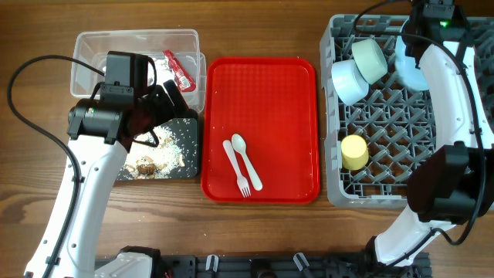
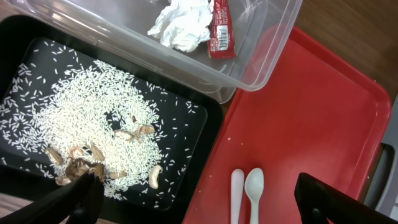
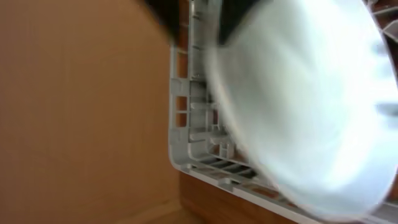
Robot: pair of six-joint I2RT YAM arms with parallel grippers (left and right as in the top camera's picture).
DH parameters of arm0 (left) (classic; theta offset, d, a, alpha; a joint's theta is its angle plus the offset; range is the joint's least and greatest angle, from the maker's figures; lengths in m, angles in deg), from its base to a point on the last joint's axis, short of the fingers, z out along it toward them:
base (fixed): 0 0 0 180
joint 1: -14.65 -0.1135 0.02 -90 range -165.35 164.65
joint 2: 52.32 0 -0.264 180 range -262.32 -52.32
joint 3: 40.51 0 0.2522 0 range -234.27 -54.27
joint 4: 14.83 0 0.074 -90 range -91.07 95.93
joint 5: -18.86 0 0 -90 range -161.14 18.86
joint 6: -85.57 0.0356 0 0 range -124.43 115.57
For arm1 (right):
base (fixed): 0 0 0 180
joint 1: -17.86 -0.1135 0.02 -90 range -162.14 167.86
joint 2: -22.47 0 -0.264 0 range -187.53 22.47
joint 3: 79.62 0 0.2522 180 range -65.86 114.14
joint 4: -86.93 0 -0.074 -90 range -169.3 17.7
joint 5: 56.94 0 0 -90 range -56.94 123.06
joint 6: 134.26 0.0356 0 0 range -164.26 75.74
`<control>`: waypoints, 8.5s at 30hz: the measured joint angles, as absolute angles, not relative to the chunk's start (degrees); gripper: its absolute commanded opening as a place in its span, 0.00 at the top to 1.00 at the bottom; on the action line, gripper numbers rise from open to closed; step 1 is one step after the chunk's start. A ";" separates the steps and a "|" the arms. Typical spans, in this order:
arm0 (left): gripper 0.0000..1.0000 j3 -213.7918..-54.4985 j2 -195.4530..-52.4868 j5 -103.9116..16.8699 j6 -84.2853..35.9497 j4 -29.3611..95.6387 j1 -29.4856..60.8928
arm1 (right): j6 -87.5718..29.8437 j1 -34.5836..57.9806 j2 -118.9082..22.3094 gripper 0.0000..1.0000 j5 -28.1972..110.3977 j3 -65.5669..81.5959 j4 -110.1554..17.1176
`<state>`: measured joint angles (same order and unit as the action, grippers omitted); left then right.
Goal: Sort waste into correct bins and load items into the dishwasher rack
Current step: 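Lift the plate with the right gripper and stand it in the rack, then move the right gripper to the tray and grasp the white spoon, then carry the spoon with the right gripper and drop it in the rack, then move the right gripper back to the tray and grasp the white fork, then lift the white fork with the right gripper toward the rack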
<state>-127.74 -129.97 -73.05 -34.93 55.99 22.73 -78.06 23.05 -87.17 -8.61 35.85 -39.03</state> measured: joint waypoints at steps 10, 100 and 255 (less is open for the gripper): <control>0.00 -127.74 -129.97 -73.05 -34.93 55.99 22.73 | -72.38 23.05 -87.15 0.00 -5.27 35.85 -39.30; 0.00 -127.74 -129.97 -73.05 -34.93 55.97 22.73 | -28.75 -0.64 -63.11 0.96 37.83 13.62 -22.55; 0.00 -127.74 -129.97 -73.05 -34.93 55.97 22.73 | -24.67 -33.16 -88.94 0.77 31.06 4.11 -35.12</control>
